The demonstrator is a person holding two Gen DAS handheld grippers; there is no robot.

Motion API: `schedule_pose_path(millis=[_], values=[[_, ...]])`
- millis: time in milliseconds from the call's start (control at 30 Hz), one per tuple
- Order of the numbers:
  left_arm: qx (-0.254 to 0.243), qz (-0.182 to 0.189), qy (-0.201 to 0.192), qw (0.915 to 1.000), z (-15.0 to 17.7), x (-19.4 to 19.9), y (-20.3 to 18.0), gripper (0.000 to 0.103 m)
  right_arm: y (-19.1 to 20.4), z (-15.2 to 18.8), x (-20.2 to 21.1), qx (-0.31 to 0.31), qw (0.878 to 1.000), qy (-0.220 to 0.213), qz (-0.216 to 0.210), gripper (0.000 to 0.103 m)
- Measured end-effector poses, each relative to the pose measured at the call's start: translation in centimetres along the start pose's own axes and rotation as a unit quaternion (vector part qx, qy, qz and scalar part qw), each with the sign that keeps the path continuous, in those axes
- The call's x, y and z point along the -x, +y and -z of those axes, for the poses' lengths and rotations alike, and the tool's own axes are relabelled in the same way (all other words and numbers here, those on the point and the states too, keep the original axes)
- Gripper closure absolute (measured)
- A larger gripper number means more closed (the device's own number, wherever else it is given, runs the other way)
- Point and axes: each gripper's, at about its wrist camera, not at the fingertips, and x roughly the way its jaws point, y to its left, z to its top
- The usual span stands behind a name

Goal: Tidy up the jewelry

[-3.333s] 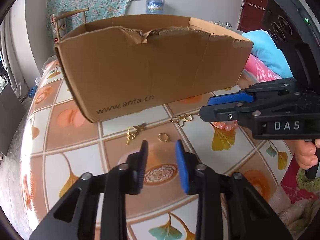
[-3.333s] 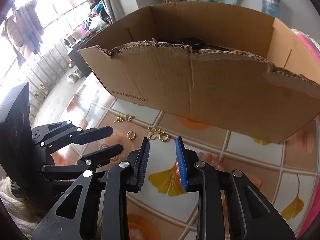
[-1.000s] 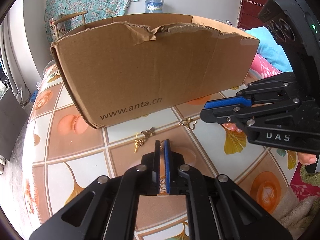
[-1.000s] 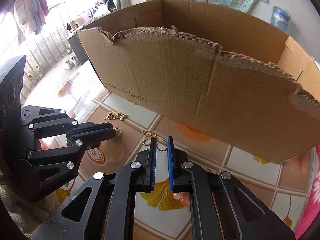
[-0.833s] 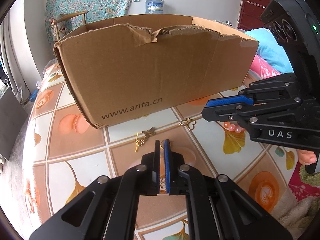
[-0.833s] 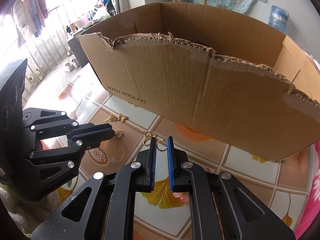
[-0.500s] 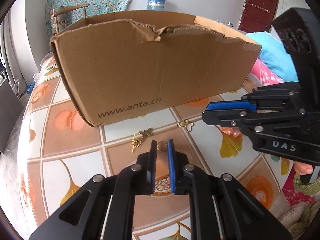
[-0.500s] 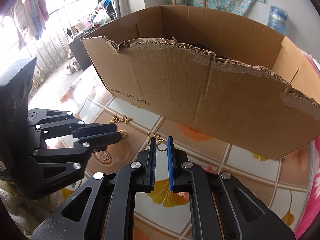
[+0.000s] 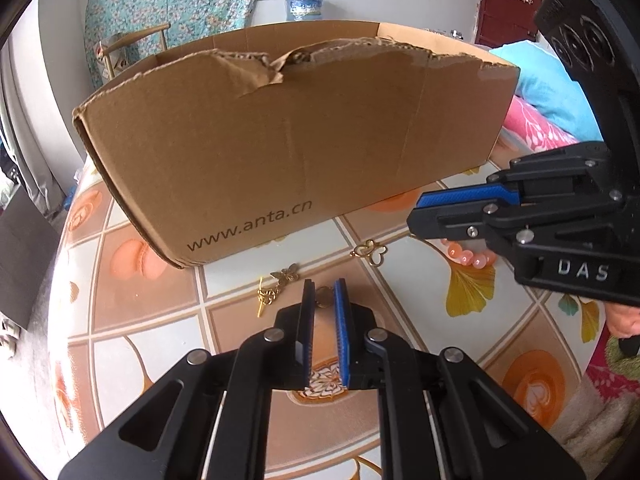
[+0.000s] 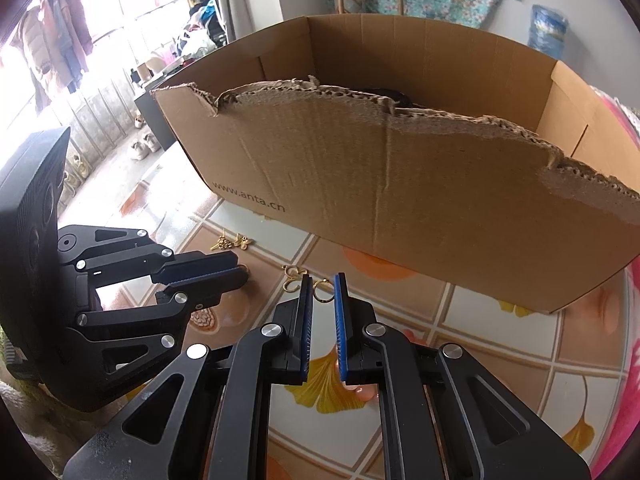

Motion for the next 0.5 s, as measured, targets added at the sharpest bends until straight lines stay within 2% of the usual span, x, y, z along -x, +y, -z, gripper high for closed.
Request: schedule_pose_path(millis=[67,333,500], values=[[-0.001,-0.003,-0.001,1.0,0.0,0.0,0.0,0.103,-0.1,0.1,0.1,-0.002,1.0,-0.002,-0.001,0.094],[-0.003,-0.001,-0.002,1.0,0.2,0.4,0.0,0.103,-0.1,0.2,0.9,-0.004,1.0,-0.012,-0.001,0.094],[0.0,0.012,-0.003,0.9999,0.3,1.3,-0.3,0.102,0.2,0.6,1.2,-0.006,1.0,-0.014,-0.001,0.094]])
